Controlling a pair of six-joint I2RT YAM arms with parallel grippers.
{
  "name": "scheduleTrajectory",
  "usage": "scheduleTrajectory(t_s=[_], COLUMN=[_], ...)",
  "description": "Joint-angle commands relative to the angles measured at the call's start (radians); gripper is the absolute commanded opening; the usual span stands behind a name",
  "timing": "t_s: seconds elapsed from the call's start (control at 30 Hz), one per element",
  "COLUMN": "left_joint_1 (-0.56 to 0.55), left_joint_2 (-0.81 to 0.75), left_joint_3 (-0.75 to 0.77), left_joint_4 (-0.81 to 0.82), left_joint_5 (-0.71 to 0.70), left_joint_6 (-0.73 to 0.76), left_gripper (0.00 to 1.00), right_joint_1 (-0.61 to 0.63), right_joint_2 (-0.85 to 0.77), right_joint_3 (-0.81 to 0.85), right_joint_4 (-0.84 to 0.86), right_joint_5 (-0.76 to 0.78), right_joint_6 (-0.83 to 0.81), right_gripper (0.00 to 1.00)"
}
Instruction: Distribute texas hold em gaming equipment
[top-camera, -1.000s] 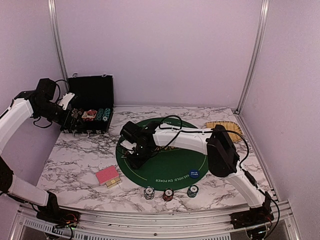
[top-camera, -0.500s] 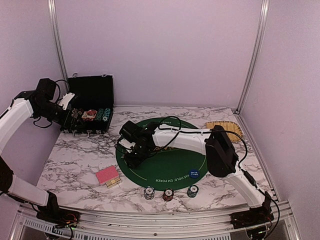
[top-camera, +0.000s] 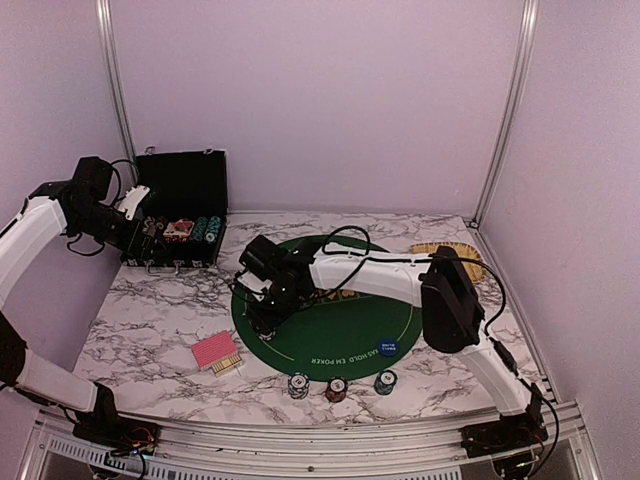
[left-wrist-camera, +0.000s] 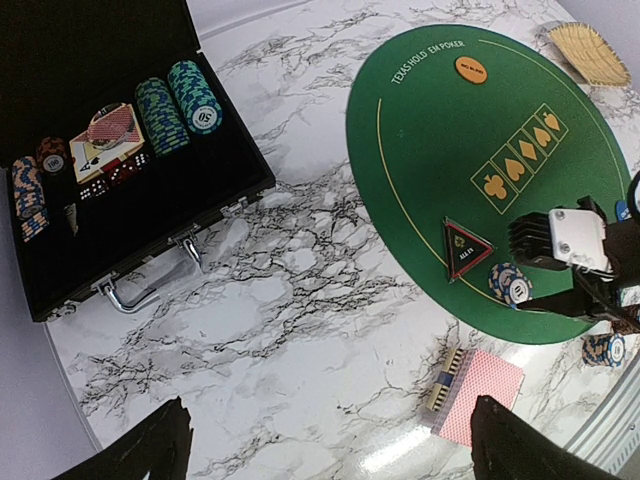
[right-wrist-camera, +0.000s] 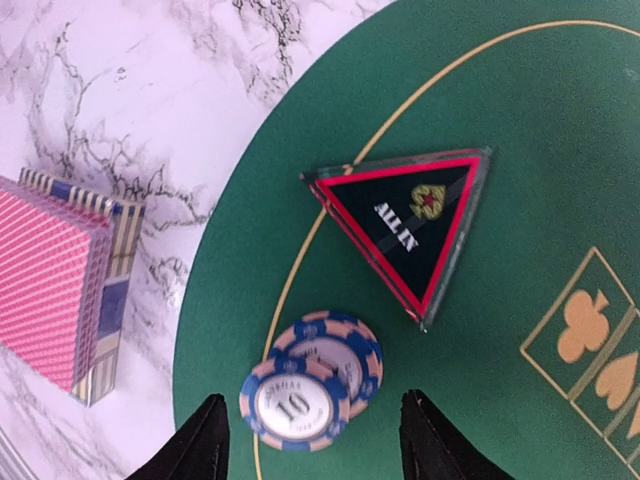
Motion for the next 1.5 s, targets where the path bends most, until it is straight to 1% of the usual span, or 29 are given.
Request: scheduleTrajectory(t_s=[0.0, 0.1, 0.17, 0.27, 0.3, 0.4, 0.47, 0.53, 0.77, 0.97, 1.17, 1.47], left_joint_1=[0.003, 0.003, 0.003, 0.003, 0.003, 0.003, 0.003, 0.003, 0.003, 0.003, 0.003, 0.003], left_joint_2=[-0.004, -0.003, -0.003, -0.003, -0.003, 0.0, 0.001, -0.002, -0.005, -0.008, -0.013, -0.009], left_joint_3=[0.033, 0.036, 0.037, 0.036, 0.036, 0.038, 0.039, 0.039, 0.046, 0.046, 0.043, 0.041], left_joint_4=[-0.032, -0.033, -0.035, -0.038, -0.038, -0.038, -0.039, -0.04, -0.044, -0.047, -0.048, -0.049], left_joint_5=[0.0, -0.001, -0.001, -0.002, -0.003, -0.001, 0.0, -0.002, 0.0, 0.005, 0.001, 0.0], left_joint_6=[0.003, 0.003, 0.004, 0.007, 0.007, 0.005, 0.004, 0.004, 0.001, -0.001, 0.006, 0.008], left_gripper=[0.99, 0.99, 0.99, 0.99, 0.99, 0.99, 0.99, 0.99, 0.99, 0.99, 0.99, 0.99], right_joint_1=[0.001, 0.014, 0.029, 0.069, 0.085, 0.126, 0.15, 0.17, 0.198, 0.199, 0.199, 0.2], right_joint_2=[-0.178, -0.269, -0.332, -0.433, -0.46, -0.523, -0.542, -0.55, -0.53, -0.483, -0.446, -0.408], right_joint_3=[-0.088, -0.216, -0.303, -0.42, -0.457, -0.536, -0.572, -0.596, -0.623, -0.603, -0.58, -0.554], right_joint_4=[0.023, 0.022, 0.013, -0.007, -0.013, -0.023, -0.029, -0.033, -0.017, -0.01, -0.004, 0.007], right_joint_5=[0.026, 0.011, -0.014, -0.023, -0.025, -0.061, -0.094, -0.094, -0.08, -0.052, -0.041, -0.02], right_joint_6=[0.018, 0.013, -0.001, -0.029, -0.035, -0.04, -0.039, -0.041, -0.036, -0.045, -0.055, -0.063], right_gripper=[0.57, 0.57, 0.63, 0.77, 0.8, 0.85, 0.89, 0.91, 0.91, 0.85, 0.82, 0.73])
